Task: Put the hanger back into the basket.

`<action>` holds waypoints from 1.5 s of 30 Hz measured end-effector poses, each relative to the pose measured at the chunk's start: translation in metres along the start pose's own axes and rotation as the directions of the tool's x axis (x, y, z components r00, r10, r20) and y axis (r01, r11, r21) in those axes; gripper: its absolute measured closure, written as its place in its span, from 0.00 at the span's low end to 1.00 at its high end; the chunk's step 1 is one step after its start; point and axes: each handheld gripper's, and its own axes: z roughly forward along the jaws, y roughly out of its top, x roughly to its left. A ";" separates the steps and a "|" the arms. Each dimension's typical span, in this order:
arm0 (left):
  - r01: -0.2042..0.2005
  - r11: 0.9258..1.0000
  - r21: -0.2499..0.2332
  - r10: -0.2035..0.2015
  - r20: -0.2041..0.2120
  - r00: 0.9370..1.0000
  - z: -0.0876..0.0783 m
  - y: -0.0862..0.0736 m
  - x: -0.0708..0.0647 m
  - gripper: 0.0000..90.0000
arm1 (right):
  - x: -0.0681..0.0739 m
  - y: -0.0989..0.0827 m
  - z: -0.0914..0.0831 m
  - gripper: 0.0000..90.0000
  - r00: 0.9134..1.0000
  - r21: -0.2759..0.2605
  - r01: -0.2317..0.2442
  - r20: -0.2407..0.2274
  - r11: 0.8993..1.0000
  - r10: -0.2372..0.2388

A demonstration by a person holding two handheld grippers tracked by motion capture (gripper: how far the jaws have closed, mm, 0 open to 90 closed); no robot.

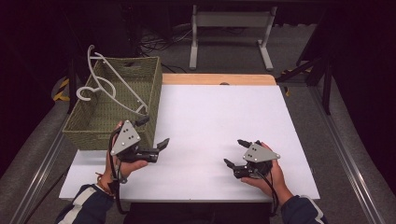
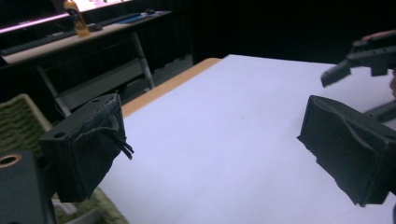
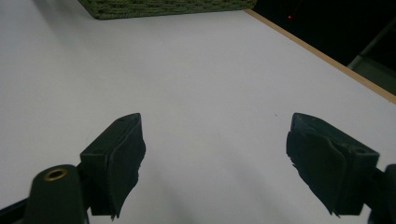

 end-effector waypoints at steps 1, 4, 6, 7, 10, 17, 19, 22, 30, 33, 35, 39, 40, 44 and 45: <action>-0.007 1.000 0.009 0.007 0.015 1.000 0.001 -0.007 -0.008 0.08 | 0.001 0.000 -0.001 0.21 1.000 -0.002 -0.001 0.003 1.000 0.001; -0.024 0.999 0.024 0.023 0.025 0.999 0.002 -0.014 -0.016 0.08 | 0.002 0.000 -0.003 0.22 1.000 -0.011 -0.001 0.012 1.000 0.001; -0.023 0.999 0.040 0.022 0.039 0.999 0.002 -0.022 -0.020 0.09 | 0.004 0.000 -0.004 0.22 1.000 -0.014 0.001 0.012 1.000 0.000; -0.018 0.999 0.050 0.016 0.045 0.999 0.002 -0.027 -0.022 0.09 | 0.005 0.000 -0.004 0.22 1.000 -0.015 0.001 0.016 1.000 -0.001; -0.009 0.995 0.098 0.003 0.060 0.998 0.003 -0.045 -0.027 0.09 | 0.009 0.000 -0.006 0.22 1.000 -0.022 0.004 0.027 1.000 -0.003; -0.026 0.990 0.138 0.019 0.052 0.998 0.000 -0.063 -0.031 0.09 | 0.011 -0.001 -0.009 0.21 0.999 -0.044 0.008 0.032 0.999 -0.007; -0.019 0.990 0.141 0.012 0.047 0.999 0.000 -0.066 -0.030 0.09 | 0.011 -0.001 -0.009 0.20 0.999 -0.051 0.002 0.037 0.999 0.000; -0.009 0.991 0.137 0.004 0.040 0.999 -0.001 -0.069 -0.029 0.09 | 0.010 0.000 -0.009 0.20 0.999 -0.054 0.000 0.039 0.999 0.002; -0.004 0.993 0.122 0.001 0.027 1.000 -0.003 -0.069 -0.027 0.09 | 0.011 0.000 -0.010 0.20 0.999 -0.066 -0.001 0.047 0.998 0.004; -0.003 0.993 0.121 0.000 0.023 1.000 -0.003 -0.069 -0.027 0.08 | 0.009 0.000 -0.011 0.19 0.998 -0.073 -0.006 0.055 0.997 0.010; 0.002 0.993 0.120 -0.005 0.024 1.000 -0.004 -0.069 -0.027 0.08 | 0.009 0.000 -0.011 0.18 0.998 -0.074 -0.007 0.059 0.997 0.011; 0.005 0.994 0.109 -0.008 0.026 1.000 -0.004 -0.069 -0.027 0.07 | 0.009 0.000 -0.012 0.17 0.997 -0.077 -0.007 0.073 0.997 0.013; 0.004 0.994 0.109 -0.007 0.025 1.000 -0.004 -0.069 -0.026 0.07 | 0.009 0.001 -0.012 0.17 0.997 -0.076 -0.007 0.076 0.997 0.013; 0.008 0.994 0.112 -0.011 0.034 0.999 -0.004 -0.069 -0.027 0.07 | 0.009 0.001 -0.012 0.17 0.997 -0.077 -0.007 0.075 0.997 0.013; 0.013 0.994 0.108 -0.017 0.037 0.999 -0.004 -0.069 -0.027 0.07 | 0.009 0.000 -0.012 0.17 0.997 -0.075 -0.005 0.076 0.997 0.011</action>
